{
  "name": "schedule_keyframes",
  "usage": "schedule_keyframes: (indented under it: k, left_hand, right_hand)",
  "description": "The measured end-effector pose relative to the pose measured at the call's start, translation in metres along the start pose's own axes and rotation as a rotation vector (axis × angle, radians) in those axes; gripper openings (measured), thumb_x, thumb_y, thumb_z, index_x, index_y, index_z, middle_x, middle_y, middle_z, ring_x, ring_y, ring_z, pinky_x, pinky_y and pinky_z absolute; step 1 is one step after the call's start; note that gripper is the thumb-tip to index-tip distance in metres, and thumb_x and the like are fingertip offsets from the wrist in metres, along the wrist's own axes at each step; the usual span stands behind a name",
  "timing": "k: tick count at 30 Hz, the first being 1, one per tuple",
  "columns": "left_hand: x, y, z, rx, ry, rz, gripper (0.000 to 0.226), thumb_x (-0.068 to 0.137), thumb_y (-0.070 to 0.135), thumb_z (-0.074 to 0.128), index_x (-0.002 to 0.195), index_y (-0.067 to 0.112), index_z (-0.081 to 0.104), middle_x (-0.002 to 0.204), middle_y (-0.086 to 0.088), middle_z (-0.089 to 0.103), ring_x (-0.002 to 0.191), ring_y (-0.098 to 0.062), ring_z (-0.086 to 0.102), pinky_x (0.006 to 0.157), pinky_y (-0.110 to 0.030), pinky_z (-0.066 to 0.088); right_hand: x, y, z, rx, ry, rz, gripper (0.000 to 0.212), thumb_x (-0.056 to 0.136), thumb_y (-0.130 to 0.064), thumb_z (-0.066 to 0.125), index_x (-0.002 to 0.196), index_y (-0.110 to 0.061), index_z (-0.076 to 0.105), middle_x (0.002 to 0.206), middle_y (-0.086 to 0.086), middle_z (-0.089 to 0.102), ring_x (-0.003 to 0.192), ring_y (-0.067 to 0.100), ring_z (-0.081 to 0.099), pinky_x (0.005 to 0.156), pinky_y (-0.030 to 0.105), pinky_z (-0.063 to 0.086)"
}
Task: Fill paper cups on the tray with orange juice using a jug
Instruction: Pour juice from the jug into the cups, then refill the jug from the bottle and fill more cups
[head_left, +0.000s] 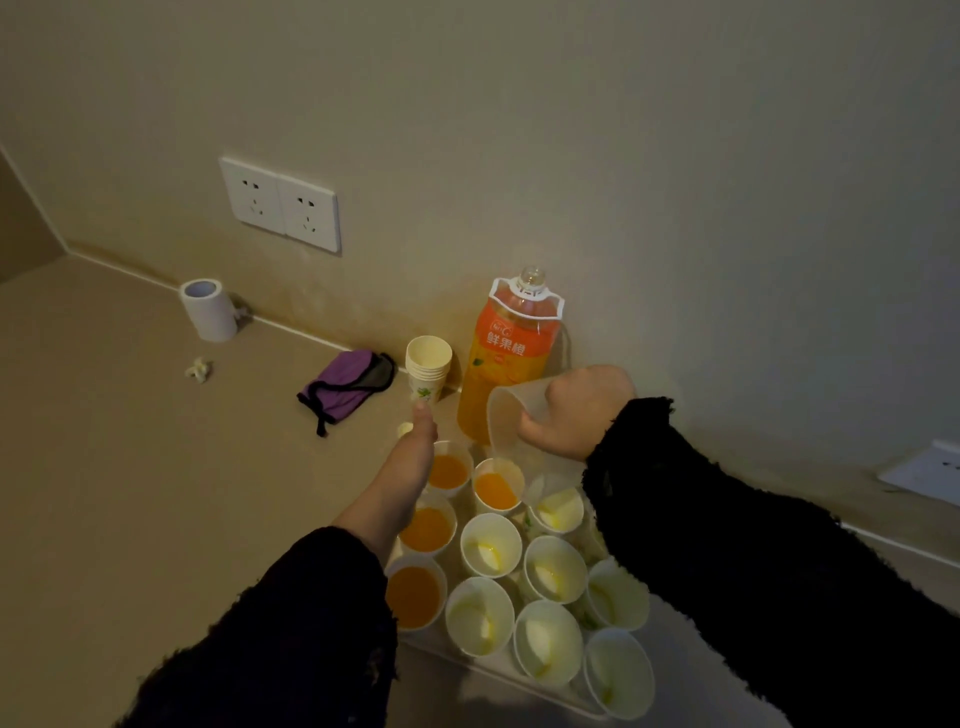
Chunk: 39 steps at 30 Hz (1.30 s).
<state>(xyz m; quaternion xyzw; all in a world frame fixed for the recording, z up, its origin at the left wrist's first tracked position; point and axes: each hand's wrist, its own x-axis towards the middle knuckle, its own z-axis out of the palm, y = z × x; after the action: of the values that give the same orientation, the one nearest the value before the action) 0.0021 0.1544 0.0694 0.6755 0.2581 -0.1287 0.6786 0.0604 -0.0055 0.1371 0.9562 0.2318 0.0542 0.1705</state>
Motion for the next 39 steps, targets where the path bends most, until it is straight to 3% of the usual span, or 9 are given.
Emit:
schedule_keyframes:
  k: [5,8,12,16,21,26,29,34,39]
  left_hand:
    - [-0.003,0.028,0.021,0.008,-0.008,0.096,0.074,0.094,0.063,0.008,0.144,0.017,0.037,0.150,-0.004,0.038,0.142,-0.025,0.027,0.114,-0.041,0.016]
    - [0.000,0.037,0.031,0.013,-0.009,0.150,0.074,0.095,0.062,0.007,0.141,0.017,0.042,0.148,-0.004,0.040,0.141,-0.023,0.028,0.115,-0.042,0.015]
    - [0.003,0.045,0.041,0.005,0.050,0.149,0.077,0.094,0.065,0.008,0.139,0.014,0.044,0.148,-0.005,0.041,0.141,-0.024,0.028,0.115,-0.046,0.014]
    - [0.008,0.054,0.051,0.009,0.069,0.147,0.074,0.097,0.059,0.009,0.142,0.009,0.040,0.148,-0.006,0.041,0.141,-0.024,0.030,0.118,-0.043,0.014]
    - [0.016,0.061,0.059,-0.008,0.096,0.156,0.073,0.098,0.056,0.009,0.139,0.005,0.043,0.146,-0.009,0.042,0.140,-0.025,0.031,0.118,-0.042,0.015]
    - [0.022,0.059,0.061,0.021,0.130,0.127,0.076,0.096,0.059,0.009,0.140,0.007,0.042,0.148,-0.007,0.041,0.141,-0.025,0.030,0.118,-0.043,0.016]
    - [0.020,0.060,0.065,0.030,0.121,0.111,0.075,0.097,0.058,0.007,0.142,0.008,0.039,0.149,-0.007,0.039,0.142,-0.024,0.027,0.119,-0.042,0.013]
    - [0.021,0.061,0.068,0.023,0.123,0.110,0.075,0.097,0.058,0.007,0.143,0.009,0.038,0.149,-0.007,0.039,0.142,-0.024,0.028,0.119,-0.042,0.014]
    - [0.021,0.055,0.067,0.033,0.118,0.121,0.074,0.097,0.059,0.008,0.142,0.010,0.040,0.148,-0.007,0.041,0.140,-0.023,0.031,0.118,-0.041,0.016]
  right_hand:
    - [-0.013,0.046,-0.007,0.212,0.033,0.128,0.068,0.085,-0.070,0.026,0.049,-0.016,0.044,0.048,-0.001,0.040,0.046,0.014,0.038,0.047,0.023,0.024]
    - [-0.024,0.079,-0.008,0.342,0.090,0.232,0.062,0.068,-0.069,0.018,0.048,-0.014,0.038,0.048,0.000,0.035,0.046,0.017,0.036,0.047,0.025,0.021]
    - [-0.036,0.119,0.003,0.475,0.106,0.407,0.042,0.067,-0.055,0.030,0.051,-0.016,0.034,0.050,0.001,0.027,0.048,0.023,0.031,0.048,0.026,0.021]
    - [-0.049,0.152,0.030,0.618,0.134,0.517,0.040,0.072,-0.051,0.034,0.052,-0.017,0.029,0.052,0.001,0.023,0.047,0.022,0.026,0.049,0.028,0.017]
    - [-0.054,0.172,0.070,0.777,0.055,0.649,0.050,0.092,-0.042,0.037,0.051,-0.013,0.034,0.054,0.005,0.033,0.050,0.022,0.034,0.051,0.031,0.023]
    - [-0.043,0.153,0.107,1.050,-0.064,0.767,0.058,0.087,-0.051,0.031,0.066,-0.006,0.060,0.078,0.015,0.063,0.067,0.027,0.055,0.063,0.031,0.040]
    - [-0.038,0.138,0.121,1.099,-0.123,0.810,0.070,0.070,-0.057,0.024,0.082,-0.003,0.067,0.089,0.017,0.066,0.078,0.030,0.060,0.074,0.034,0.046]
    - [-0.035,0.132,0.146,1.121,-0.143,0.820,0.058,0.091,-0.046,0.029,0.083,-0.002,0.066,0.090,0.018,0.068,0.080,0.032,0.060,0.075,0.036,0.047]
    - [-0.035,0.134,0.151,1.099,-0.154,0.838,0.060,0.096,-0.043,0.025,0.084,-0.001,0.067,0.091,0.020,0.068,0.077,0.031,0.058,0.068,0.033,0.041]
